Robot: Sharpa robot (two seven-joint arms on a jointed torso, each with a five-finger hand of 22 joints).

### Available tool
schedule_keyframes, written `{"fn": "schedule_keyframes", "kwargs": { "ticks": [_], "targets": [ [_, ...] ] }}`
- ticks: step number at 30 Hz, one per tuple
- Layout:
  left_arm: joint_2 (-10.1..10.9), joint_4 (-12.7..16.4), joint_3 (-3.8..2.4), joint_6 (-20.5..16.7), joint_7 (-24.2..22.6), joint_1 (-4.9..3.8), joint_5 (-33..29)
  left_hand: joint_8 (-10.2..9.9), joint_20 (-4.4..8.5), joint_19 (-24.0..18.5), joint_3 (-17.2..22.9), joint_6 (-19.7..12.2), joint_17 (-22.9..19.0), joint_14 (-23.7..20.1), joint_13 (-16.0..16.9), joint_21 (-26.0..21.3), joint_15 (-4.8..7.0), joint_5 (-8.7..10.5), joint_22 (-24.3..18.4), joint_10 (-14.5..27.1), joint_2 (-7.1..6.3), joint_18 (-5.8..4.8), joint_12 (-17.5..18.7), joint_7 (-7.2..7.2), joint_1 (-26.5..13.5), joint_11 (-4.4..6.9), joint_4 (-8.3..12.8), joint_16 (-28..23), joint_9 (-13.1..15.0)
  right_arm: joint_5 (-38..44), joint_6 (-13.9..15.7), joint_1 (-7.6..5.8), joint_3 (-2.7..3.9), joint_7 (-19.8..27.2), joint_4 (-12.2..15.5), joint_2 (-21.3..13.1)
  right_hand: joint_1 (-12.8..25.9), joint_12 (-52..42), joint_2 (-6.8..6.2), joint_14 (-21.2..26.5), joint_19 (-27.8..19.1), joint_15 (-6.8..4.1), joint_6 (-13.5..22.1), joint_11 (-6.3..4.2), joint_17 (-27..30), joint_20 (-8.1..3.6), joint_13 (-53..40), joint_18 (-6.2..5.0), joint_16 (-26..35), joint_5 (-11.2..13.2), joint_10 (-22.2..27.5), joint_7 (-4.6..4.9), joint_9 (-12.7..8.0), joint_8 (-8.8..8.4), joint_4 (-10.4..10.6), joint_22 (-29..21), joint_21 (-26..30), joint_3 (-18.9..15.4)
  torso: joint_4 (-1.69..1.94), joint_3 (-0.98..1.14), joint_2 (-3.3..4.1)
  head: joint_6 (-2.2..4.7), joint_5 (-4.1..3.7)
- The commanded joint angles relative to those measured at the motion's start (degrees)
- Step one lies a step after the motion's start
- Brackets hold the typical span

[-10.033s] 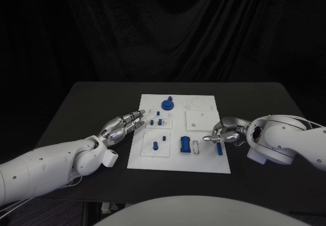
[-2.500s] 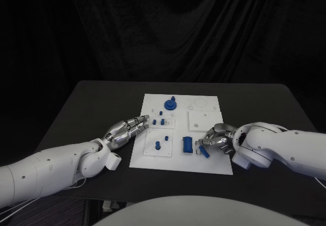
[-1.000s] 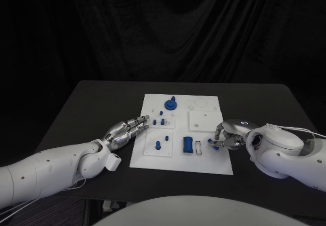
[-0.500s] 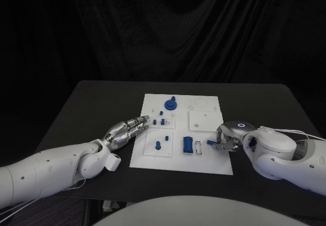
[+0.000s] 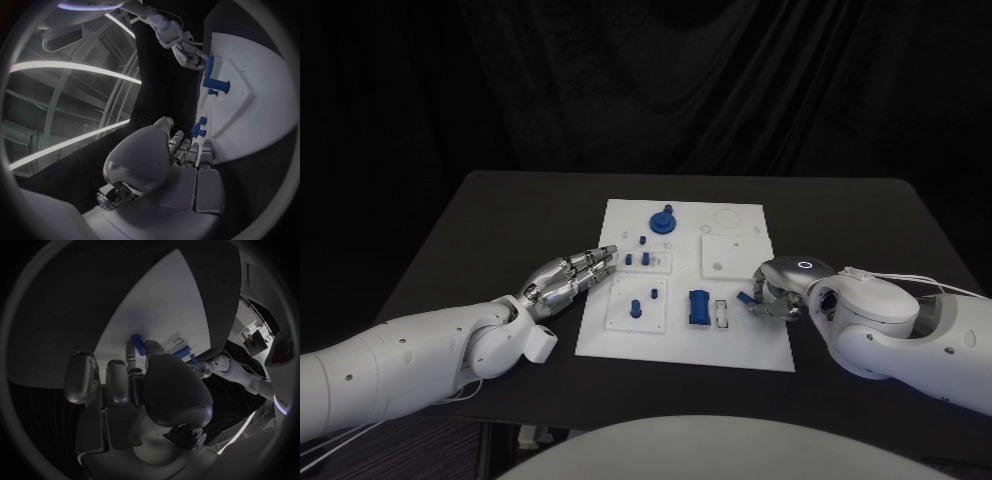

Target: Assemble the parts on the task board

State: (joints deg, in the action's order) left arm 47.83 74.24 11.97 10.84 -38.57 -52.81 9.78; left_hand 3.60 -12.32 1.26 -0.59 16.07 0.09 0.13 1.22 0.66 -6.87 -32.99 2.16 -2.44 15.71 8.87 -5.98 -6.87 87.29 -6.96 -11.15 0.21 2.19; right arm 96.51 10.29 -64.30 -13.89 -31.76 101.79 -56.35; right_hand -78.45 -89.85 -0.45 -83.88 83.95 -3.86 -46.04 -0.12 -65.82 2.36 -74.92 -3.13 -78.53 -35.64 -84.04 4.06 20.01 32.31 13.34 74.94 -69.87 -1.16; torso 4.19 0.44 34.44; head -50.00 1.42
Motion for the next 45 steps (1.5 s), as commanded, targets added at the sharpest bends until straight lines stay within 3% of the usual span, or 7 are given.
{"fn": "schedule_keyframes", "kwargs": {
  "ticks": [1,11,14,15,20,33,45],
  "targets": [
    [-0.2,0.1,0.20,0.7,1.1,0.34,0.2,0.3,-0.29,0.0,0.4,0.0,-0.1,-0.1,0.0,0.2,-0.35,-0.34,0.1,0.2,-0.09,0.57,0.1,-0.36,-0.6,0.10,0.1,-0.2,0.1,-0.7,-1.1,0.56,-0.30,0.9,-0.4,0.5,-1.0,-0.2,-0.22,-2.2,0.5,-0.48,-0.3,-0.30,-0.1,-0.46,-15.1,-0.98,-0.4,-0.3,-6.0,0.08,-0.3,-0.29,-0.7,9.6,-0.1,0.3,0.01,0.00,0.00,0.00,0.06],
    [-0.2,0.1,0.20,0.8,1.3,0.35,0.2,0.3,-0.32,0.0,0.5,0.0,-0.1,-0.1,0.1,0.2,-0.38,-0.32,0.1,0.2,-0.08,0.58,0.0,-0.38,-0.6,0.04,0.1,-0.2,0.1,-1.1,-1.0,0.60,-0.30,1.7,-1.3,1.3,-3.5,-0.2,-0.67,-2.3,0.8,-1.28,-4.4,-1.29,-0.8,-1.17,-15.1,-0.81,-0.7,-8.9,-6.0,-1.06,0.5,1.36,-3.4,9.9,-1.1,3.7,0.01,0.00,0.00,0.00,0.20],
    [-0.2,0.1,0.20,0.8,1.4,0.35,0.2,0.3,-0.32,0.0,0.5,0.0,-0.1,-0.1,0.1,0.2,-0.38,-0.32,0.1,0.2,-0.08,0.58,0.0,-0.38,-0.6,0.04,0.1,-0.2,0.1,-5.7,1.4,0.61,-0.30,2.9,-1.4,1.1,-3.8,-0.2,-2.85,-2.5,1.1,-1.52,-4.8,-1.51,-2.0,-1.52,-15.1,-0.54,-1.4,2.6,-6.0,-1.29,1.0,0.86,-3.8,10.2,-2.3,12.9,0.01,0.00,0.00,0.00,0.29],
    [-0.2,0.1,0.20,0.8,1.4,0.35,0.2,0.3,-0.32,0.0,0.5,0.0,-0.1,-0.1,0.1,0.2,-0.38,-0.32,0.1,0.2,-0.08,0.58,0.0,-0.38,-0.6,0.04,0.1,-0.2,0.1,-8.7,2.4,0.61,-0.30,3.5,-1.4,0.9,-1.7,-0.2,-6.27,-2.8,1.5,-1.75,-5.5,-1.45,-3.7,-1.43,-15.1,-0.24,-2.4,4.6,-6.0,-1.24,2.0,1.21,-3.4,10.6,-3.9,21.2,0.01,0.00,0.00,0.00,0.30],
    [-0.2,0.0,0.20,0.9,1.4,0.35,0.2,0.3,-0.32,0.0,0.5,0.0,-0.1,-0.1,0.1,0.2,-0.38,-0.32,0.1,0.2,-0.08,0.58,0.0,-0.38,-0.6,0.04,0.1,-0.2,0.1,-24.1,6.8,0.58,-0.29,5.9,-1.0,-0.2,2.3,-0.2,-7.25,-3.3,2.1,-1.67,-5.9,-1.78,-5.8,-1.62,-15.1,0.11,-3.6,4.5,-6.0,-1.59,3.5,2.12,-3.4,11.1,-6.1,27.3,0.01,0.00,0.01,0.00,0.36],
    [-0.1,0.1,0.20,0.5,1.3,0.36,0.2,0.3,-0.35,0.0,0.6,0.1,-0.1,-0.1,0.1,0.2,-0.42,-0.30,0.1,0.1,-0.08,0.58,-0.1,-0.41,-0.6,-0.02,0.2,-0.2,0.1,-60.6,9.3,-1.09,-0.27,7.6,0.8,-1.8,8.3,-0.2,-5.81,-3.3,2.6,-1.71,-5.0,-1.84,-6.0,-1.71,-15.1,0.55,-4.1,-0.5,-6.0,-1.68,5.2,2.64,-2.7,11.7,-8.6,26.5,0.00,0.01,-0.02,0.00,0.30],
    [-0.1,0.1,0.20,0.6,1.3,0.36,0.2,0.3,-0.35,0.0,0.6,0.1,-0.1,-0.1,0.1,0.2,-0.42,-0.30,0.1,0.1,-0.08,0.58,-0.1,-0.41,-0.6,-0.02,0.2,-0.2,0.1,-68.6,7.7,-1.34,-0.27,6.6,-0.5,-0.2,9.8,-0.2,-4.23,-3.2,2.5,-1.65,-3.8,-1.71,-5.5,-1.66,-15.1,0.54,-4.0,-2.9,-6.0,-1.51,5.7,2.52,-2.7,11.6,-8.7,24.1,0.01,0.00,0.00,0.00,0.41]
  ]
}}
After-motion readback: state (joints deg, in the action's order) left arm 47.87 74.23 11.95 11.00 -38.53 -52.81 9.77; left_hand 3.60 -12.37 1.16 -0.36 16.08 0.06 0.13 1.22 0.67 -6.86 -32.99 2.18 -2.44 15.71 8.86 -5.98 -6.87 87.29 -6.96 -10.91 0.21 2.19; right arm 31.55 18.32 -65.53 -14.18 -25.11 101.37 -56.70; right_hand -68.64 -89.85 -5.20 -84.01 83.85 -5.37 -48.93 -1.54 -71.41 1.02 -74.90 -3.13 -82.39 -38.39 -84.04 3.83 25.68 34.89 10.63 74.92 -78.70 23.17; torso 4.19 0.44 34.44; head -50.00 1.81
